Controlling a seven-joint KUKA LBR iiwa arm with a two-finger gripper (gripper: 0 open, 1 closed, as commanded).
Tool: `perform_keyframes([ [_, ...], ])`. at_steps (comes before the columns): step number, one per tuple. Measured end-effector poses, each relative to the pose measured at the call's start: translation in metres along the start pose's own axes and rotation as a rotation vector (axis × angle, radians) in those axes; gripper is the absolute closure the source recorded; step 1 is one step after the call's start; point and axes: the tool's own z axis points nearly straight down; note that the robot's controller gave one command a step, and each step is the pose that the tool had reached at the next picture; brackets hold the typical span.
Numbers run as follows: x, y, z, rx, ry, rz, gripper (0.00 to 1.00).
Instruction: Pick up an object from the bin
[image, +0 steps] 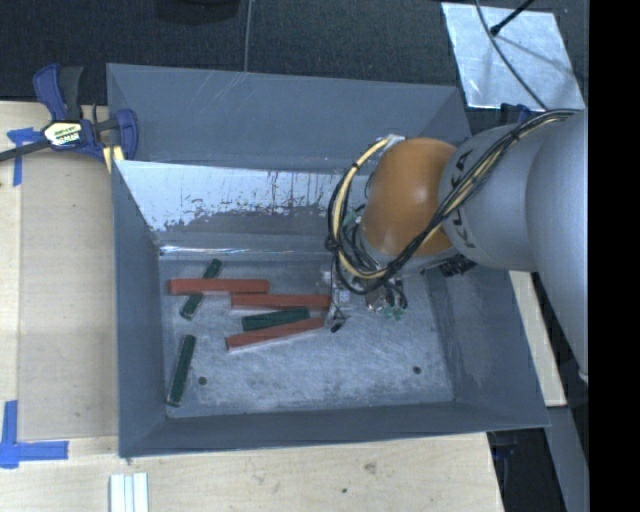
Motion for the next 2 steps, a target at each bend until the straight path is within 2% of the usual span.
perform_keyframes([
  [1,0.0,-0.016,0.0,-0.002,0.0,-0.502,1.0],
  [2,0.04,-0.017,-0.101,0.0,-0.001,-0.516,1.0],
])
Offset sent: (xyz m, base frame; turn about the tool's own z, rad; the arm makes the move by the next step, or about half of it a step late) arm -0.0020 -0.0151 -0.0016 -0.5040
